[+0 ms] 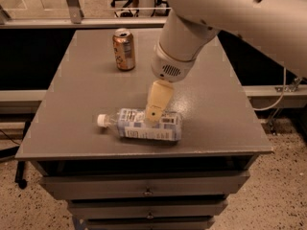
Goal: Knock blue plastic bottle over
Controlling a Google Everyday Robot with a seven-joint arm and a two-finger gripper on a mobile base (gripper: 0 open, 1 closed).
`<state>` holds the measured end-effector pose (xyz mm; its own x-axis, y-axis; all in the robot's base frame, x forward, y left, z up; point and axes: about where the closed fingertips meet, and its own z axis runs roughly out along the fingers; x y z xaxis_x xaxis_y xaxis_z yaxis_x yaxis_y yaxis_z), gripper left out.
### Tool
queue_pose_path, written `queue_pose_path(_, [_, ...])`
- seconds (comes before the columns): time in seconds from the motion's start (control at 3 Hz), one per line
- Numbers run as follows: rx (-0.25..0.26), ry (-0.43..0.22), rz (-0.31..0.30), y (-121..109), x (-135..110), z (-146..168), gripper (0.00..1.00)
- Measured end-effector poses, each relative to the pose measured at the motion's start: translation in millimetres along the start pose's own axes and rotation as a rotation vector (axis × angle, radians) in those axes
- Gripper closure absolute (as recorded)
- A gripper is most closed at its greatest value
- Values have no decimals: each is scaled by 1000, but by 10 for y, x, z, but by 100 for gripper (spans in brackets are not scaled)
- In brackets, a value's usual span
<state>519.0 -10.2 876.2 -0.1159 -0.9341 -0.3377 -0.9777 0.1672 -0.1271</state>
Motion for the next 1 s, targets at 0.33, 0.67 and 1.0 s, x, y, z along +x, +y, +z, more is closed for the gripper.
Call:
queue_pose_path(0.33, [-10,-116,27,-193,210,-346,0])
queue_pose_path(0.67, [-29,-265,34,-298,504,-635,0])
queue_pose_path(1.0, [-38,-386,6,-238,438,-844,0])
